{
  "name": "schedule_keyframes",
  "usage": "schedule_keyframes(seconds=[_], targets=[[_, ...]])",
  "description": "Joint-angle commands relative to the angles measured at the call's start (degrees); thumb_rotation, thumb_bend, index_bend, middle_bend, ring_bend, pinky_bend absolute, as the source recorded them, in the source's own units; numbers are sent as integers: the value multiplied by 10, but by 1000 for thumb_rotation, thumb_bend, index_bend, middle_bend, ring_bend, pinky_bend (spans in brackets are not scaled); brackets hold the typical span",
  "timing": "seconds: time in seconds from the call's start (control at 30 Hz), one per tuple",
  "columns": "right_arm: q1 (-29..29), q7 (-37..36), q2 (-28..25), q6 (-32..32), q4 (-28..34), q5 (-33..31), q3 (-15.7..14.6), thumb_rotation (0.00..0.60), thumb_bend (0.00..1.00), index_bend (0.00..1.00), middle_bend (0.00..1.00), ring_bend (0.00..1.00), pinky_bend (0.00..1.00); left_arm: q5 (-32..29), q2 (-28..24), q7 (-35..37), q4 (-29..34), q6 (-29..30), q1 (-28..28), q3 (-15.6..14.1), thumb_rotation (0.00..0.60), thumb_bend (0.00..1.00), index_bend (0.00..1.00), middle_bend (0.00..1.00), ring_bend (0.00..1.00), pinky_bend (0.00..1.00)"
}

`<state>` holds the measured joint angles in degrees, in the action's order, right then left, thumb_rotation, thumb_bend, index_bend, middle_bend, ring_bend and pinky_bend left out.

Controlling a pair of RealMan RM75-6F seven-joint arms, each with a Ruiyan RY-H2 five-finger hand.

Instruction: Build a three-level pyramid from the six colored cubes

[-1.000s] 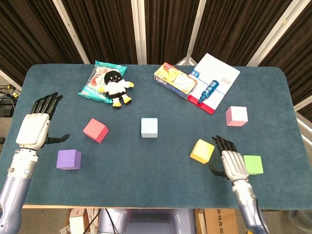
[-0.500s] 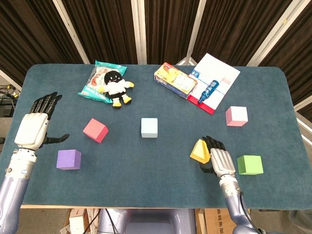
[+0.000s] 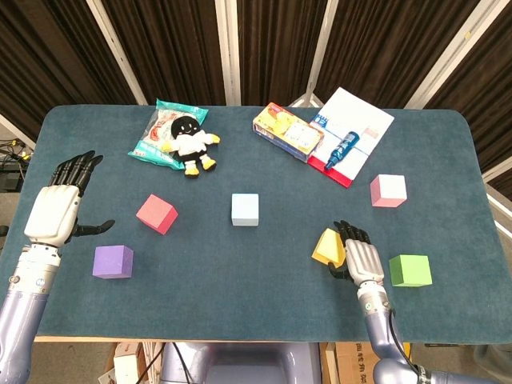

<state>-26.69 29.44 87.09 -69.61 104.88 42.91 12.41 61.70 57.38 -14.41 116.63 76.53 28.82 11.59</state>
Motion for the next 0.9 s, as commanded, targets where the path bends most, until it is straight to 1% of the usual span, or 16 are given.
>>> schedule_keyframes(seconds=[0.03,0.1,0.2,0.43,0.6,0.67,0.8,0.87,0.9], targets=[[-3,2,0,1,-2,-6,-2,600,381,0,299,161,0,1,0,1,0,-1,-1,1,600,78,0,10,0,0],[-4,1,-1,0,-3,-6,-2,600,381,0,354,241,0,2,0,1,1,-1,-2,3,600,78,0,10,0,0],[-7,-3,-4,1,-1,1,-2,600,381,0,393,297,0,2,0,1,0,-2,-3,5,600,78,0,10,0,0],[-21,-14,-36,31,2,26,1,600,379,0,397,302,0,4,0,4,0,-3,-7,9,600,78,0,11,0,0],[-44,-42,-73,83,-23,55,21,600,379,0,397,302,0,6,0,4,0,-3,-8,11,600,78,0,12,0,0],[-56,-64,-89,115,-40,71,30,600,379,0,397,302,0,7,1,4,-1,-4,-9,11,600,78,0,12,0,0],[-82,-120,-109,179,-89,117,46,600,380,0,397,302,0,8,4,0,-2,-7,-8,11,600,78,0,12,0,0],[-93,-140,-112,203,-110,133,49,600,379,0,397,302,0,9,5,-1,-3,-7,-8,12,600,78,0,12,0,0],[-104,-152,-114,226,-128,146,50,600,379,0,397,302,0,8,6,-3,-4,-7,-8,12,600,78,0,12,0,0]])
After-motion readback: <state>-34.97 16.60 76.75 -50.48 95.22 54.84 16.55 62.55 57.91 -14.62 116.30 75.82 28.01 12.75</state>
